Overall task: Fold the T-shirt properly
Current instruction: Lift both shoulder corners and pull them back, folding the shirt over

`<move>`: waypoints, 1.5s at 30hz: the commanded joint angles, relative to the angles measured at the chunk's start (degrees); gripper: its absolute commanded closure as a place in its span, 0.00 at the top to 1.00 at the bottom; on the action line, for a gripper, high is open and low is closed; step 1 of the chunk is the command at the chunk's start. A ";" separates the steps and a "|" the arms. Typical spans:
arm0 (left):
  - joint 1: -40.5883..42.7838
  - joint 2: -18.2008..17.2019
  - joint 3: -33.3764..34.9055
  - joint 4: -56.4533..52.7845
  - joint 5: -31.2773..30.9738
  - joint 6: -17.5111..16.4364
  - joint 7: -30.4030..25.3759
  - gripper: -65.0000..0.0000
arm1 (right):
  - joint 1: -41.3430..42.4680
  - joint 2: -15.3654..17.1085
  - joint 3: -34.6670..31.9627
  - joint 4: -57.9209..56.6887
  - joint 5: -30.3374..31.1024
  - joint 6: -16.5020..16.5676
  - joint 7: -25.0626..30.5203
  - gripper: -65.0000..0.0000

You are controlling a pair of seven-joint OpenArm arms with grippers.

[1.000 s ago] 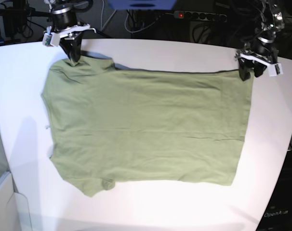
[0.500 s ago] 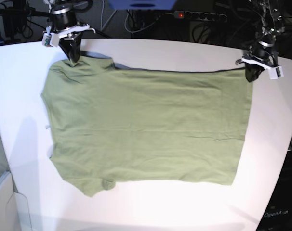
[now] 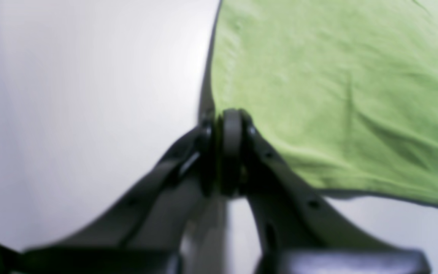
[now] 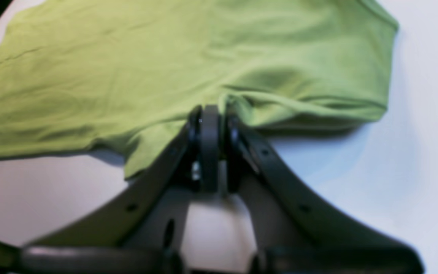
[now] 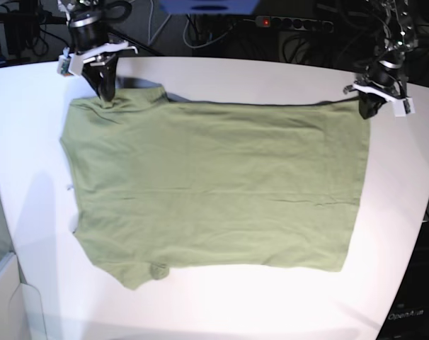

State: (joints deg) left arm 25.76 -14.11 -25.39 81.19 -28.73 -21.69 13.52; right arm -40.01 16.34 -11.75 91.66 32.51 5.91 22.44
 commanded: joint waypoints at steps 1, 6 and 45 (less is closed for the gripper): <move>0.22 -0.62 -0.33 1.49 -0.32 -0.33 -0.90 0.04 | -0.21 0.50 0.19 1.31 0.15 0.37 1.43 0.02; -0.31 -0.62 -0.24 3.25 -0.32 -0.33 0.24 0.04 | 0.76 0.67 0.28 2.36 0.15 0.37 1.26 0.02; -30.29 -1.06 -4.37 -0.97 0.29 0.46 32.86 0.04 | 33.99 3.40 0.54 1.93 0.15 -3.76 -30.83 0.02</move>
State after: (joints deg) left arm -3.55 -14.17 -29.58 79.35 -27.73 -20.99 47.24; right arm -6.92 19.20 -11.60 92.75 32.51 1.85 -10.02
